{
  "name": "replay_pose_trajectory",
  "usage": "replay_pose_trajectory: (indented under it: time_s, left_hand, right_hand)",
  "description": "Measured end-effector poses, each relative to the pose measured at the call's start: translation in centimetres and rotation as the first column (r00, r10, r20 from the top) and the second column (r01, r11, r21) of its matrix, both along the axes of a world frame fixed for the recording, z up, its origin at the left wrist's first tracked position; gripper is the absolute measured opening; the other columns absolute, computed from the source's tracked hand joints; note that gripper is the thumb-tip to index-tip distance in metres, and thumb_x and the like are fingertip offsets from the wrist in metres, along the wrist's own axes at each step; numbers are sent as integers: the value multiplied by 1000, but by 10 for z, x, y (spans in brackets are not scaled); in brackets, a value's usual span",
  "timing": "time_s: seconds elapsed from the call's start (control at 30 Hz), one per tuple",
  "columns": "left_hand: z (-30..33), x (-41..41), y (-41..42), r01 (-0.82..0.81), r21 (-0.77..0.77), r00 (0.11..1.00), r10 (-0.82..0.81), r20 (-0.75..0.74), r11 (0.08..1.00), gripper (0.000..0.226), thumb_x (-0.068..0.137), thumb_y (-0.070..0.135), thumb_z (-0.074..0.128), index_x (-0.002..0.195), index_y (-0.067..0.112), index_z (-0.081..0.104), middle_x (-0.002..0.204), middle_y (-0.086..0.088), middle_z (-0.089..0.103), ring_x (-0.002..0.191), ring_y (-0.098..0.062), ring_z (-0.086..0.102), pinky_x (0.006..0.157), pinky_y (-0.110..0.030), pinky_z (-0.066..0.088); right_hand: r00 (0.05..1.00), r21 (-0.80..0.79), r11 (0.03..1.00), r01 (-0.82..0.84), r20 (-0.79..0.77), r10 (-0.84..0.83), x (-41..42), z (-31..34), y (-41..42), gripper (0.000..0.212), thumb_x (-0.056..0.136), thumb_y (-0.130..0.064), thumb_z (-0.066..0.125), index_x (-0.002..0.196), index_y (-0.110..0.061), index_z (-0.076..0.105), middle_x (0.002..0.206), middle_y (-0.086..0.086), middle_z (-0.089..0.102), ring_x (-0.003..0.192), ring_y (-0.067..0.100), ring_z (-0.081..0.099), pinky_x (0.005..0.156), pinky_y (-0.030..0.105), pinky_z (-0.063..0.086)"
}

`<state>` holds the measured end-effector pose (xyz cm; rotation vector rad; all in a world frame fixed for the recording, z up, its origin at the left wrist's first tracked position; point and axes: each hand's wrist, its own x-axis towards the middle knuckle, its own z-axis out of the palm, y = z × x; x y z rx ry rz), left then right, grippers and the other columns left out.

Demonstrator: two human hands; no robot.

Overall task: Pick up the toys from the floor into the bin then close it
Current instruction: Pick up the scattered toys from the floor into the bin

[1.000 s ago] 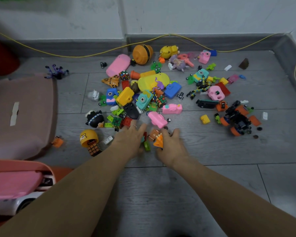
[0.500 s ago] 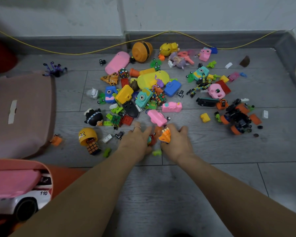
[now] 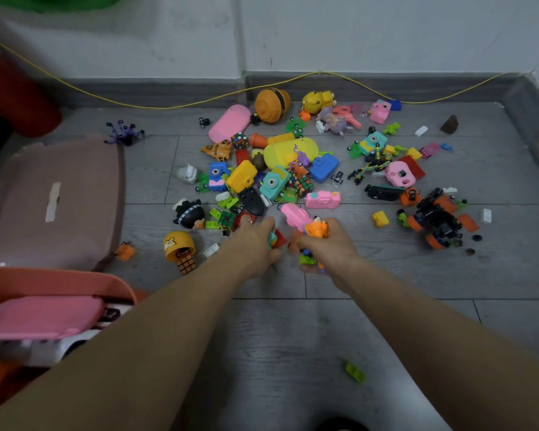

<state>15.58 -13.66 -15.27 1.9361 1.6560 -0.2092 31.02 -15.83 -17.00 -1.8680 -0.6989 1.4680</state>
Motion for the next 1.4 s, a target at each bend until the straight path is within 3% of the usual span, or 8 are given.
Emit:
replay_pose_trajectory:
  time_s: [0.3,0.47,0.7,0.83,0.97,1.07,1.3,1.4]
  left_hand:
    - [134,-84,27,-185,176,957,137,254,967,43,88,35,64,123,15,49,112,-13,60,95,-31,61,77,-38,54]
    - [209,-180,1,-355,33,837,302,456,934,25,86,30,69,101,16,55,91,-7,53,71,-19,56,61,-37,62]
    - [241,-284,-59,-244,-598,924,371,96,763,21,89,29,65,106,16,62,90,-8,63,71,-15,64,62,-30,58]
    - [221,-289,-72,-254,-687,959,269,-87,681,39,84,24,72,120,12,60,111,-15,65,99,-29,68,79,-48,59]
    - [214,-263,-72,-244,-613,945,43,-323,752,60,78,37,77,129,17,53,130,-13,53,116,-34,56,73,-52,60]
    - [218,-246,-65,-130,-494,903,-104,-418,860,66,82,46,70,138,24,42,134,-12,50,114,-32,60,50,-35,59]
    - [217,-204,-42,47,-445,998,-64,-22,895,28,94,20,57,120,11,55,111,-11,62,92,-21,67,76,-41,61]
    - [209,-181,-34,139,-360,988,-107,108,923,21,95,11,51,113,4,58,98,-12,62,82,-22,65,73,-40,61]
  right_hand:
    - [955,134,989,-57,-282,94,-74,118,40,34,82,-3,69,104,-17,48,108,13,57,86,23,61,60,34,58]
    - [857,232,921,-312,-349,378,-140,192,42,17,87,-7,65,101,-15,58,84,7,58,76,16,58,59,28,56]
    - [470,-20,473,-881,-152,870,-219,258,0,24,86,-3,64,98,-23,58,78,-2,60,64,11,59,52,25,54]
    - [144,-376,171,-911,98,985,-251,240,-33,32,85,-4,70,114,-12,58,90,10,62,68,20,66,67,35,60]
    - [-107,-601,-9,-799,128,986,-266,226,-49,66,85,-17,73,143,-10,43,138,17,51,110,36,64,81,48,60]
    - [-126,-583,20,-812,209,970,-265,226,-48,62,88,-23,69,144,-14,44,140,12,49,112,33,63,84,43,60]
    - [178,-408,348,-844,399,900,-216,225,-18,26,96,-20,57,120,-12,56,102,14,62,79,26,67,69,35,62]
    - [192,-454,442,-773,497,846,-172,222,-11,19,98,-17,50,113,-7,58,101,17,63,76,28,66,65,36,61]
